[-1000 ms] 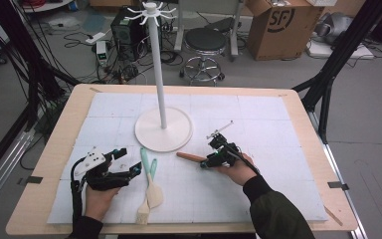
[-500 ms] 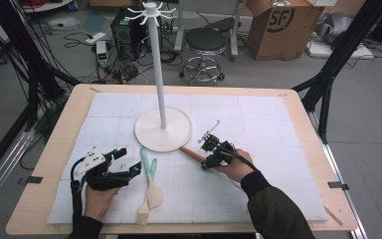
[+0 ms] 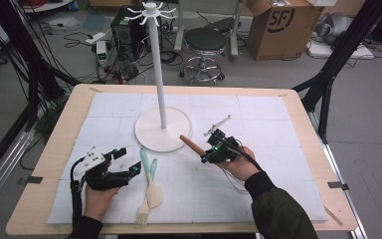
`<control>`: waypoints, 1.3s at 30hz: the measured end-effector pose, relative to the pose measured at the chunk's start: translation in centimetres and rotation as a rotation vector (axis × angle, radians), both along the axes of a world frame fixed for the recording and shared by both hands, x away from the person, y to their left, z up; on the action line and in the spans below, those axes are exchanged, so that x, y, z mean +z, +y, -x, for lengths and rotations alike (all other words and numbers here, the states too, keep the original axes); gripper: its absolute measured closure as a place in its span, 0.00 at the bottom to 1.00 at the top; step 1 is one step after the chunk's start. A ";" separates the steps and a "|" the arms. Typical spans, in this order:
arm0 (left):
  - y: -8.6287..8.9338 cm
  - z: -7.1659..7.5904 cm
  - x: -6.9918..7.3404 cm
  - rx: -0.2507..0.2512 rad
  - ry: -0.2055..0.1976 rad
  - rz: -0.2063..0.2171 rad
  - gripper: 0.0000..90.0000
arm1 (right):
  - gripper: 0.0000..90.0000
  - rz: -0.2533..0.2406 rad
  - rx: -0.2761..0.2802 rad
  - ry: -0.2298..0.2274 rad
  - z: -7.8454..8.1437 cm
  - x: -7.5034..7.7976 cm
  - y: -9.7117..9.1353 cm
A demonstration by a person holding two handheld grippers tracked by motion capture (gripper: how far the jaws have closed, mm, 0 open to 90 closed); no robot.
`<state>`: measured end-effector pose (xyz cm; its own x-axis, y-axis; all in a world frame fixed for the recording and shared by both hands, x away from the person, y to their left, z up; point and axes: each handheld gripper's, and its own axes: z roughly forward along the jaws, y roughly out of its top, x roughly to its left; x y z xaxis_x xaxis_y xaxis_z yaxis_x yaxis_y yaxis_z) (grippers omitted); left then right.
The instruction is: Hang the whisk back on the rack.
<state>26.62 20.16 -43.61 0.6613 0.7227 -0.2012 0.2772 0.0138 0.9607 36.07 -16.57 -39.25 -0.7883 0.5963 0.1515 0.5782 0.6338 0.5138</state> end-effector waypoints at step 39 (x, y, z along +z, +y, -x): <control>0.0 0.0 0.0 0.005 0.000 0.007 0.21 | 0.82 -0.635 -0.003 -0.114 -0.7 4.7 -0.9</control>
<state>26.61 20.21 -43.60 0.6573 0.7248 -0.2062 0.2773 0.0217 0.9605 36.73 -17.46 -34.54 -0.8188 0.4201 0.3913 0.4993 0.1848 0.8465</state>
